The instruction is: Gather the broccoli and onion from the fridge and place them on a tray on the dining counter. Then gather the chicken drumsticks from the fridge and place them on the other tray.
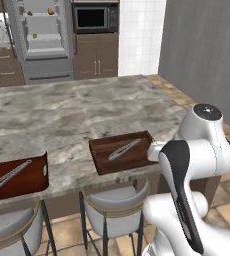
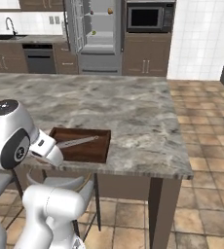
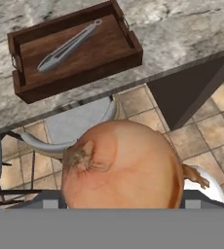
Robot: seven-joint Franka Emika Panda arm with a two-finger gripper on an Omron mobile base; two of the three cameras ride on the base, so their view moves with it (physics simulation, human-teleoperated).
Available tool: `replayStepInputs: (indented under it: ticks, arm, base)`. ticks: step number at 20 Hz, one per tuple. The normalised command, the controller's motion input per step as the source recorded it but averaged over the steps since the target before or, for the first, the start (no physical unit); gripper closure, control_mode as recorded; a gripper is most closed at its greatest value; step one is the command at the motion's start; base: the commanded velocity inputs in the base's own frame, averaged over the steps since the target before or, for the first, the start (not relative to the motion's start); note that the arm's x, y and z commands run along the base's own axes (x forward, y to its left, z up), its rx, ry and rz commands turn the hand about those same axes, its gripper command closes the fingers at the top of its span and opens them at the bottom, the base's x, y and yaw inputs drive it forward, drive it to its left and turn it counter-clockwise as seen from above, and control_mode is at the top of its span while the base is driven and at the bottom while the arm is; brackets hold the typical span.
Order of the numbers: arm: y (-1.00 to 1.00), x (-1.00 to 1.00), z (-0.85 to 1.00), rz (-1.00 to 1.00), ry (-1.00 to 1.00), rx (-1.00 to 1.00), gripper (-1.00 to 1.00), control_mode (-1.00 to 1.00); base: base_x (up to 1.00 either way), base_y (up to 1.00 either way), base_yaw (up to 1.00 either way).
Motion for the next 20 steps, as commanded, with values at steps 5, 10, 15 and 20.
replayStepInputs:
  ticks: [5, 10, 15, 20]
  arm:
    - [0.0, 0.0, 0.0, 0.0, 0.0, 0.0, 1.0, 1.0]
    - [-0.07, 0.27, 0.04, 0.03, 0.05, 0.0, 1.0, -1.0]
    - [-0.29, 0.71, 0.48, 0.09, 0.23, -0.08, 1.0, -1.0]
    - [-0.48, 0.97, 0.05, 0.36, 0.26, -0.16, 1.0, -1.0]
  base:
    - [0.46, -0.02, 0.0]
    - [0.19, -0.01, 0.0]
    - [0.0, 0.0, 0.0]
    - [0.0, 0.0, 0.0]
